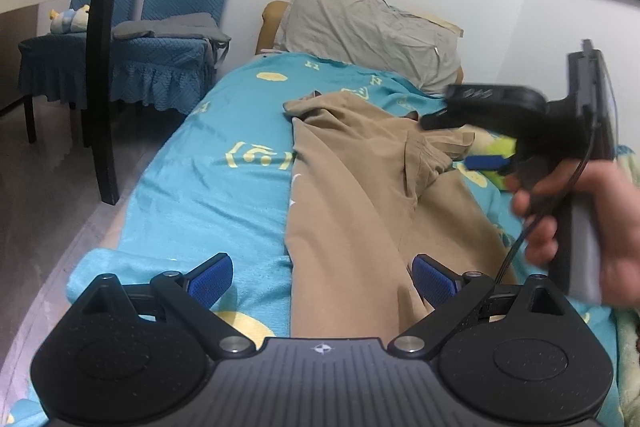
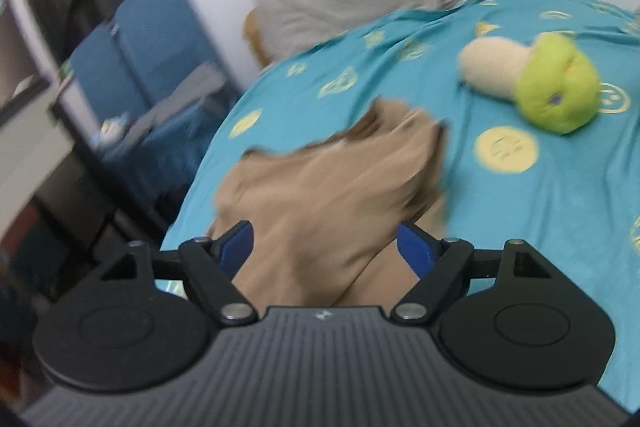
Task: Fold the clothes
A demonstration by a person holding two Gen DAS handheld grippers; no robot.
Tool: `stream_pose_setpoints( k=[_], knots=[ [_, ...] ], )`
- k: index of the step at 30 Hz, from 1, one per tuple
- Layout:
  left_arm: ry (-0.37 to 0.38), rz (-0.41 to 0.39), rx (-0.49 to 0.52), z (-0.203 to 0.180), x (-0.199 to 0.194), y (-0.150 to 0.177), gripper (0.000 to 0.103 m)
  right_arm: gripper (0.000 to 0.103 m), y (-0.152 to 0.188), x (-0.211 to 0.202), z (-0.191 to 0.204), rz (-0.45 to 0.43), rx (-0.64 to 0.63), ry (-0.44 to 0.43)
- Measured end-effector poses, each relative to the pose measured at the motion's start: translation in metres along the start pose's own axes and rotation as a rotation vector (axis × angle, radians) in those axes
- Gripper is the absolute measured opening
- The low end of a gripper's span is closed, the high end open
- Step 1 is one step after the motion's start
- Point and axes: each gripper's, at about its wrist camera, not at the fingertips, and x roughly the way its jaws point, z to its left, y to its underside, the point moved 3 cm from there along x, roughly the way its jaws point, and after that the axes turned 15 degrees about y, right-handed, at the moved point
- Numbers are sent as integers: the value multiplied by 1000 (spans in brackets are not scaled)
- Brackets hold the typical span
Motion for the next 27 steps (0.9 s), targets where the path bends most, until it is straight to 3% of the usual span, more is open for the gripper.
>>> stream_pose_setpoints(
  k=[3,4,7,9,14,19,27],
  knots=[
    [-11,-6,6,0,-3,-1,98,78,11,4,22,-5,-74,21],
    [-13,-5,5,1,-3,-1,98,68,13,9,26,6,-81,48],
    [-16,2,-8,4,-1,-1,98,18,13,24,20,63,-14,145],
    [-14,0,-20,6,-1,-2,98,9,12,17,8,57,63,141],
    [-10,-9,-26,6,-6,-4,98,7,23,1,-26,49,191,180],
    [-15,20,2,3,-5,-1,98,9,37,-11,-51,128,296,131],
    [20,119,7,-10,-18,10,97,10,50,-124,-57,148,291,96]
  ],
)
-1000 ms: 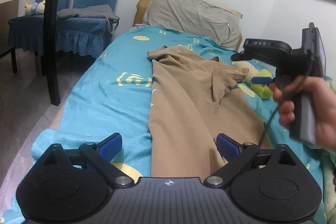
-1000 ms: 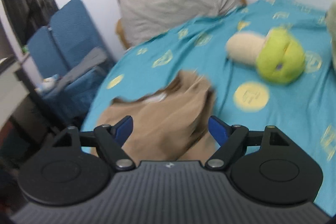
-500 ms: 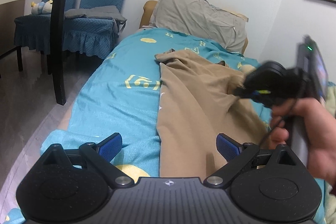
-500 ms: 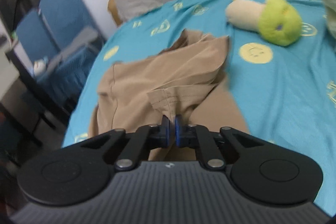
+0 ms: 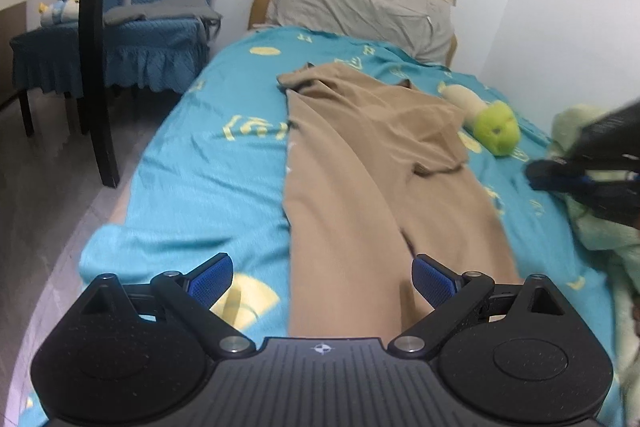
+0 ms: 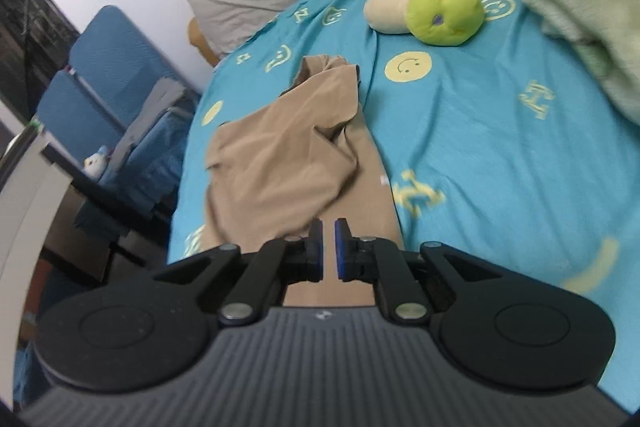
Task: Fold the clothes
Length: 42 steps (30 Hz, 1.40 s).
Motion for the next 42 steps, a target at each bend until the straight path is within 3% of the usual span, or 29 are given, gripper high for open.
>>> stream_pose_setpoints(
  k=[4,5,6,8,9,11,15,19,25,28,30,33,35,36,37,38,39,40,42],
  knots=[
    [-17,78,-23,-8,-23,14,97,12,34,-55,-26,78,7,-11],
    [-25,107,-30,-9,-28,19,97,19,45,-64,-34,94,9,-20],
    [-32,135,-37,-9,-34,23,97,30,55,-72,-40,108,9,-27],
    [-48,193,-52,-11,-44,32,97,85,74,-84,-53,131,16,-31],
    [-53,222,-62,-11,-48,36,97,88,82,-90,-58,130,20,-41],
    [-66,277,-81,-13,-55,44,96,86,96,-97,-66,132,25,-68],
    [-54,344,-155,-8,-67,50,96,86,117,-80,-69,250,9,-95],
    [-33,430,-264,5,-64,60,93,85,129,-58,-73,343,40,-58],
    [-16,468,-292,6,-63,65,91,84,145,-46,-70,418,35,-40],
    [10,483,-288,1,-69,67,80,74,152,-48,-63,447,-6,-68],
    [51,503,-294,-3,-74,70,77,74,157,-51,-57,457,-54,-78],
    [76,546,-263,-12,-76,76,71,52,163,-54,-50,459,-127,-50],
    [75,568,-230,-18,-77,79,56,31,165,-57,-49,445,-170,-12],
    [64,569,-213,-20,-77,80,51,25,167,-58,-48,443,-189,-1],
    [54,570,-196,-22,-78,80,40,14,168,-59,-47,440,-208,10],
    [51,559,-185,-24,-80,79,24,10,168,-60,-47,435,-224,22],
    [63,523,-192,-24,-86,76,16,9,166,-62,-48,430,-222,29],
    [74,487,-198,-24,-92,73,9,8,163,-63,-49,427,-214,35],
    [96,415,-212,-24,-105,67,6,8,155,-72,-54,403,-173,31]
  ],
)
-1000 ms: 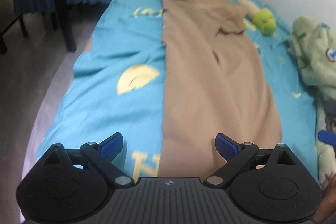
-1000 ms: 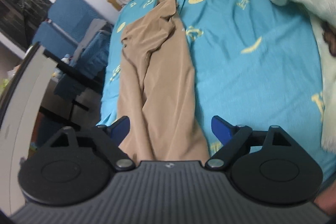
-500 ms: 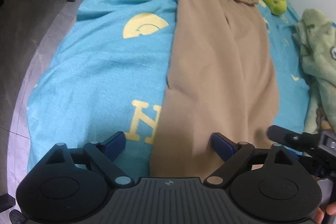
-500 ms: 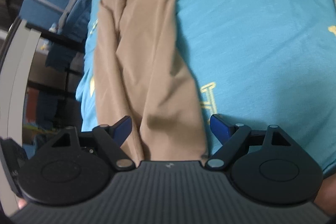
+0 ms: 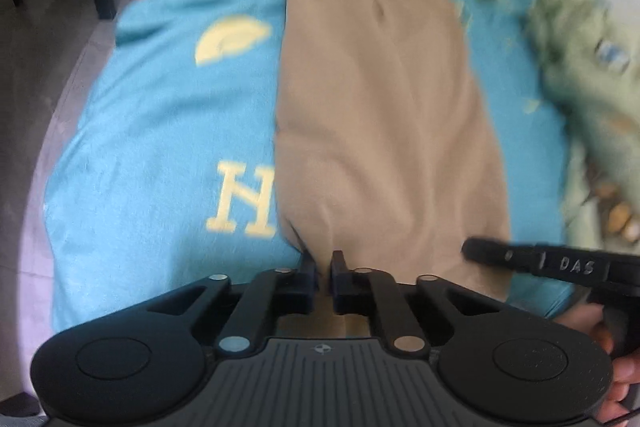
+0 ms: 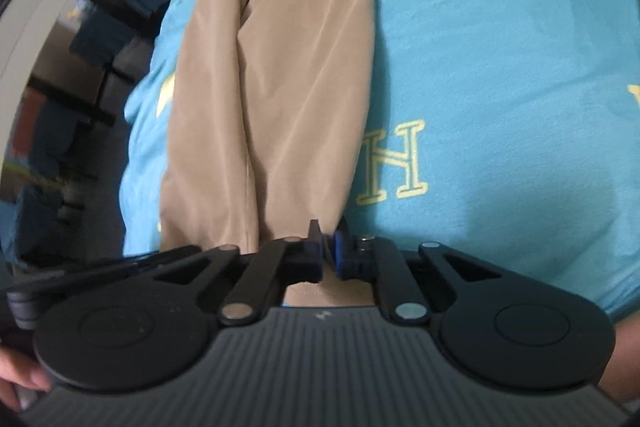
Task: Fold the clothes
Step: 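Grasp the hem end with both grippers and fold it toward the collar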
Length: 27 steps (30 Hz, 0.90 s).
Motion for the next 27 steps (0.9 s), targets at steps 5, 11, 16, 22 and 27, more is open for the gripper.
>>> stream_pose_setpoints(
  k=[5,11,16,22,27],
  knots=[
    [172,-221,-27,-16,-58,2,5,7,-11,-54,-20,-96,80,-96],
    [296,-401,-28,-60,-114,13,4,7,-5,-126,-30,-250,71,-157],
    [324,-486,20,-95,-153,42,4,7,15,-159,-33,-316,85,-208],
    [331,-572,61,-123,-187,66,4,7,26,-195,-34,-407,114,-244],
    [291,-586,105,-132,-181,29,4,7,-13,-198,-18,-447,93,-215]
  ],
)
